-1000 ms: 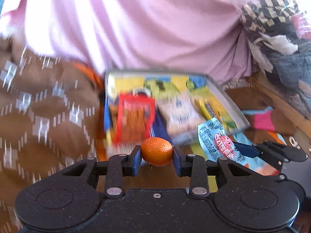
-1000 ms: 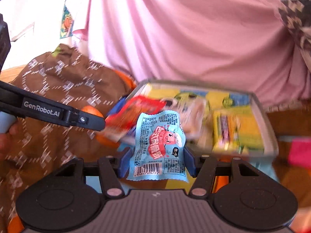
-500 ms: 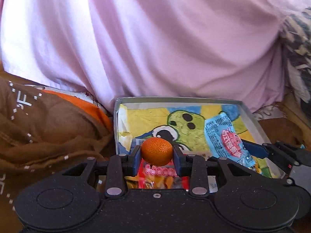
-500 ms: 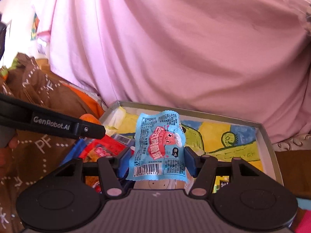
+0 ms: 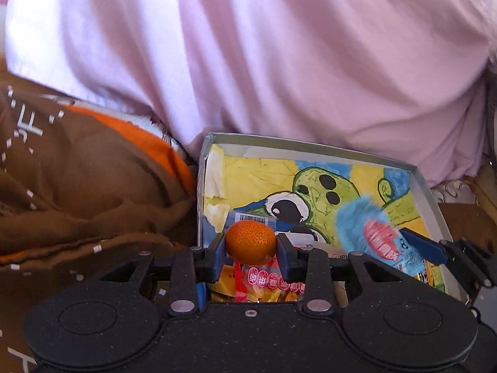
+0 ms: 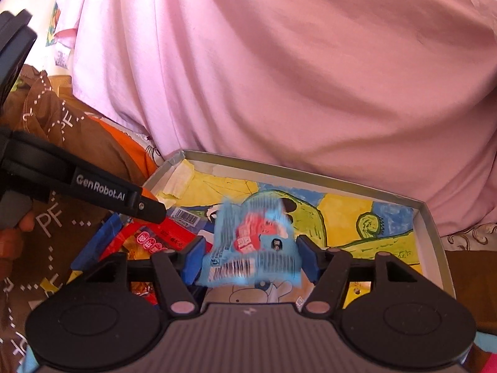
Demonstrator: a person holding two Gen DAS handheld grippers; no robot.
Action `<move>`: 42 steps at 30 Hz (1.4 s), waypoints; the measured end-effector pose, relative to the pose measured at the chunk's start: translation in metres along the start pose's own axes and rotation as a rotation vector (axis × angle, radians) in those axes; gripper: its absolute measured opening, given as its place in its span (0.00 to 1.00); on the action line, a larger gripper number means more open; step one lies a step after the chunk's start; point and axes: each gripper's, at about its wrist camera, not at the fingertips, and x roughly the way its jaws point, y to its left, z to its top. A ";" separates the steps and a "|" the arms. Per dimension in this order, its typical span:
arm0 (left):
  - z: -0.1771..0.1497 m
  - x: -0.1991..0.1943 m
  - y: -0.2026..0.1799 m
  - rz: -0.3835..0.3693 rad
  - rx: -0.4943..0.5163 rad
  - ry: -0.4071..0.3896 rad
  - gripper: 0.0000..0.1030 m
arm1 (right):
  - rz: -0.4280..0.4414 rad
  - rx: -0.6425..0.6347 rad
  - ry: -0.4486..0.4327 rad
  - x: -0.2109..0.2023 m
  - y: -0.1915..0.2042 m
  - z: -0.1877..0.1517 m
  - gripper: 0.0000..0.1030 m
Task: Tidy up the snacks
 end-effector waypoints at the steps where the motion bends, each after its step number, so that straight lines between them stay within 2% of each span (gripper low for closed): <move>1: 0.000 0.000 0.001 0.004 -0.010 -0.001 0.37 | -0.007 -0.004 -0.002 0.000 0.000 0.000 0.67; 2: 0.000 0.000 0.002 0.012 -0.019 -0.003 0.45 | -0.009 0.000 -0.001 0.000 -0.001 0.000 0.67; 7: 0.002 -0.010 0.005 0.018 -0.048 -0.041 0.72 | -0.022 0.049 -0.022 -0.002 -0.010 -0.002 0.75; 11: 0.003 -0.021 0.004 0.015 -0.061 -0.091 0.79 | -0.037 0.083 -0.059 -0.011 -0.015 -0.001 0.80; 13: 0.002 -0.028 0.001 0.022 -0.060 -0.116 0.81 | -0.047 0.098 -0.085 -0.018 -0.016 0.000 0.87; 17: -0.003 -0.044 -0.008 0.041 -0.031 -0.184 0.89 | -0.067 0.126 -0.133 -0.034 -0.018 0.001 0.93; 21: -0.007 -0.060 -0.016 0.060 -0.021 -0.242 0.93 | -0.078 0.157 -0.168 -0.051 -0.023 0.001 0.99; 28: -0.021 -0.093 -0.023 0.084 -0.034 -0.312 0.99 | -0.087 0.202 -0.217 -0.087 -0.031 -0.005 1.00; 42: -0.079 -0.156 -0.035 0.156 -0.008 -0.359 0.99 | -0.061 0.285 -0.285 -0.162 -0.035 -0.038 1.00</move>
